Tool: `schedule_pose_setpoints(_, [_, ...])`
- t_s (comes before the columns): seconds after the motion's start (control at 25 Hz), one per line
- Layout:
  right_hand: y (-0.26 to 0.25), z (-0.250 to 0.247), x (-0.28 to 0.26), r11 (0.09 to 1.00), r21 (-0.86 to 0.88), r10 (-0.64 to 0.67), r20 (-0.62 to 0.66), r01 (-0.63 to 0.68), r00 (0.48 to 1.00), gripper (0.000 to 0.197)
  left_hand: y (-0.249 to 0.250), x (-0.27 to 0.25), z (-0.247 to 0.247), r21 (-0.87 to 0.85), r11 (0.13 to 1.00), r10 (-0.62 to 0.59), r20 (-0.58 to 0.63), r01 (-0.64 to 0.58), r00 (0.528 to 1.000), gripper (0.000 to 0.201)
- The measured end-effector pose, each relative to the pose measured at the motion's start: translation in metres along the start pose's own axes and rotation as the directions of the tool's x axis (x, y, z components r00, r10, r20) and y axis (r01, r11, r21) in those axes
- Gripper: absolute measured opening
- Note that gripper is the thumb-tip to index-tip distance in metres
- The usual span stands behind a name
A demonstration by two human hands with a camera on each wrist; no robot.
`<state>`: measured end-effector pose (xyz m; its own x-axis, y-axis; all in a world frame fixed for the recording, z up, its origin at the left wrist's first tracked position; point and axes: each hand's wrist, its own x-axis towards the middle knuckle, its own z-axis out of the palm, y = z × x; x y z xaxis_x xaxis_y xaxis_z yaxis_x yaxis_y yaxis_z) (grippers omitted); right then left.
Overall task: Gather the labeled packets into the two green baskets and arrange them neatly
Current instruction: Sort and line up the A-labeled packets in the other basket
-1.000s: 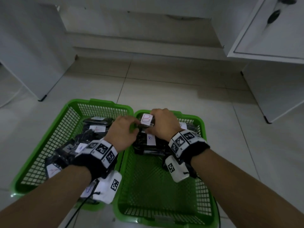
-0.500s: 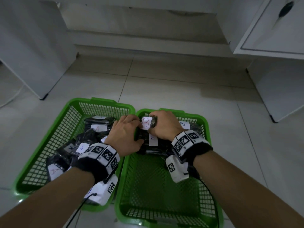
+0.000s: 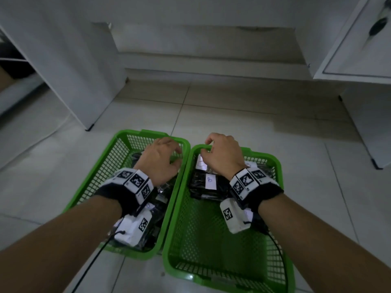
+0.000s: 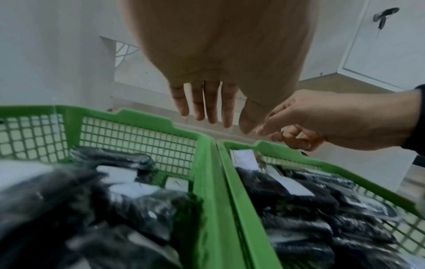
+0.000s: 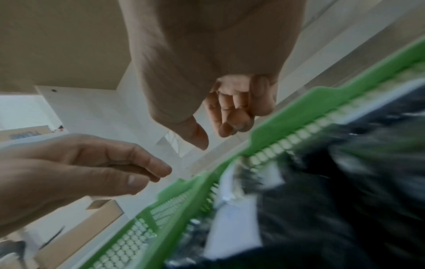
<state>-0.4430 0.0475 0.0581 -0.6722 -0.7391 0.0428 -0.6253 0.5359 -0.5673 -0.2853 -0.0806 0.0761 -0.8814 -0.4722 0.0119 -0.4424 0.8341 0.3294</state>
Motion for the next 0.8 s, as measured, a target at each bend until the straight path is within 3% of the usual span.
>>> schedule_pose_setpoints(0.16, [-0.043,-0.007,0.012,0.986,-0.088,-0.132,0.128,0.144,0.983,0.023,-0.026,0.012,-0.032,-0.004,0.999,-0.036,-0.018,0.036,0.999,0.017])
schedule_pose_setpoints(0.32, [-0.091,0.0,0.034,0.919,-0.231,-0.237,0.321,0.319,0.917,0.017,-0.057,0.019,-0.04,-0.108,0.992,-0.074,-0.054,0.068,0.996,0.015])
schedule_pose_setpoints(0.44, [-0.12,0.018,0.051,0.881,-0.31,-0.211,0.418,0.357,0.884,0.013,-0.085,0.018,-0.038,-0.137,0.988,-0.071,-0.043,0.064,0.997,0.016])
schedule_pose_setpoints(0.52, [-0.146,0.047,0.058,0.92,-0.304,-0.111,0.407,0.248,0.907,0.01,-0.119,0.019,-0.038,-0.131,0.989,-0.067,-0.024,0.063,0.997,0.016])
schedule_pose_setpoints(0.64, [-0.169,0.087,0.044,0.985,-0.162,0.102,0.228,-0.065,0.968,0.008,-0.145,0.029,-0.031,-0.154,0.985,-0.082,0.017,0.084,0.996,0.016])
schedule_pose_setpoints(0.8, [-0.175,0.131,0.003,0.945,0.05,0.322,0.034,-0.324,0.946,0.014,-0.156,0.032,-0.012,-0.167,0.984,-0.031,0.143,0.055,0.989,0.013])
